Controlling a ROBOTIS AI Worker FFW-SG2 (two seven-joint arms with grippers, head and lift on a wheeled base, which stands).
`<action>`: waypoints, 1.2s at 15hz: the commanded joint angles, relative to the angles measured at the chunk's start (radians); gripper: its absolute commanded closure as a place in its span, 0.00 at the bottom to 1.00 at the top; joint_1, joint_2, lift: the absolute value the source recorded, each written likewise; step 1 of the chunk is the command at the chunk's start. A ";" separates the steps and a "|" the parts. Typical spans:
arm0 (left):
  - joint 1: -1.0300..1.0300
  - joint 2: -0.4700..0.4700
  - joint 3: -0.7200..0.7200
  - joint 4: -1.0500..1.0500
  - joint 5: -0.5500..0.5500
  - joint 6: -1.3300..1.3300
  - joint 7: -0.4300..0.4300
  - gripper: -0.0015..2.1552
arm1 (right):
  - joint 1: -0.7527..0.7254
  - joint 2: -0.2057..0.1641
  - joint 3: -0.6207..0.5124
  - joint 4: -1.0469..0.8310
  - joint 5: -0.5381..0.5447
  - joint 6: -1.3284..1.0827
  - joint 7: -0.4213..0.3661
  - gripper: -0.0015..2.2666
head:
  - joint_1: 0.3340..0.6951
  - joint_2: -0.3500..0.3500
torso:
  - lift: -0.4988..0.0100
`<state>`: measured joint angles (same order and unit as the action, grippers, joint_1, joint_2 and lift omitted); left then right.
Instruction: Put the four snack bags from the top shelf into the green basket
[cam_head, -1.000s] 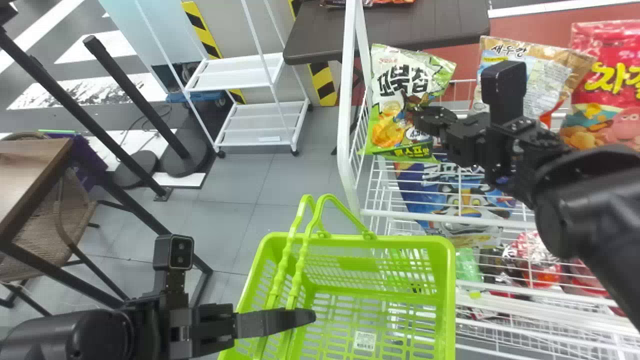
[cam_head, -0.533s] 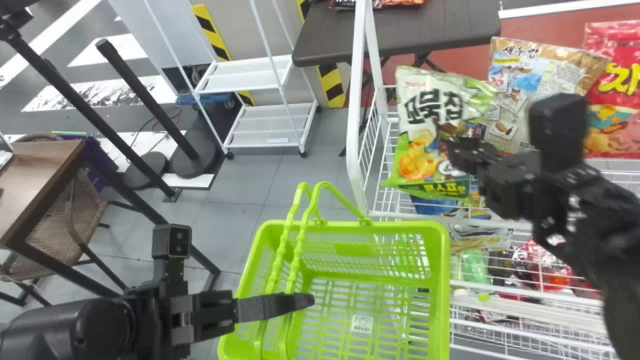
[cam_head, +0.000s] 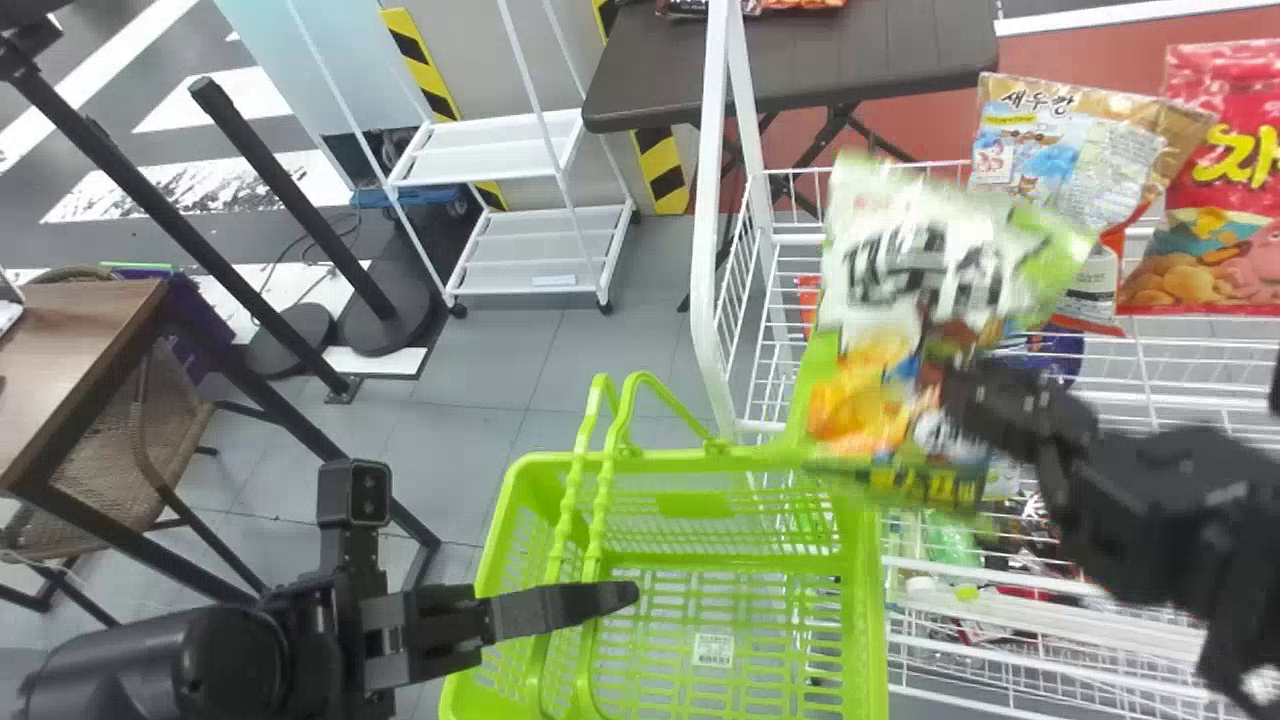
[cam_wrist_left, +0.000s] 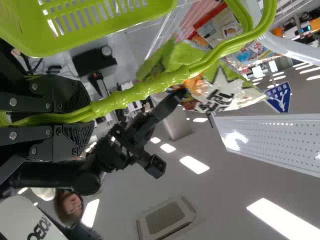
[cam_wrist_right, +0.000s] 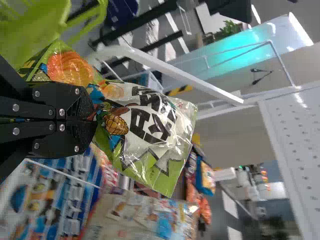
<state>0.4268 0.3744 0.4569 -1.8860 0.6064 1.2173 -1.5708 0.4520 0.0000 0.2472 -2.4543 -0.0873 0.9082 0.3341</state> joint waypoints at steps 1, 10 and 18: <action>-0.005 -0.008 0.002 -0.001 -0.007 0.000 -0.010 1.00 | 0.021 -0.002 0.040 -0.012 -0.003 0.116 0.002 0.99 | 1.00 1.00 | 0.98; -0.011 -0.011 -0.027 -0.027 0.007 0.058 -0.010 1.00 | -0.283 0.001 0.350 0.360 -0.032 0.318 -0.092 0.99 | 1.00 1.00 | 0.98; -0.002 -0.008 -0.043 -0.051 0.016 0.086 -0.010 1.00 | -0.424 0.001 0.399 0.561 -0.084 0.263 -0.104 0.00 | 1.00 1.00 | 0.98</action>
<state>0.4249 0.3654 0.4142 -1.9396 0.6225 1.3043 -1.5708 -0.0043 0.0000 0.6764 -1.8297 -0.1720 1.1720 0.2268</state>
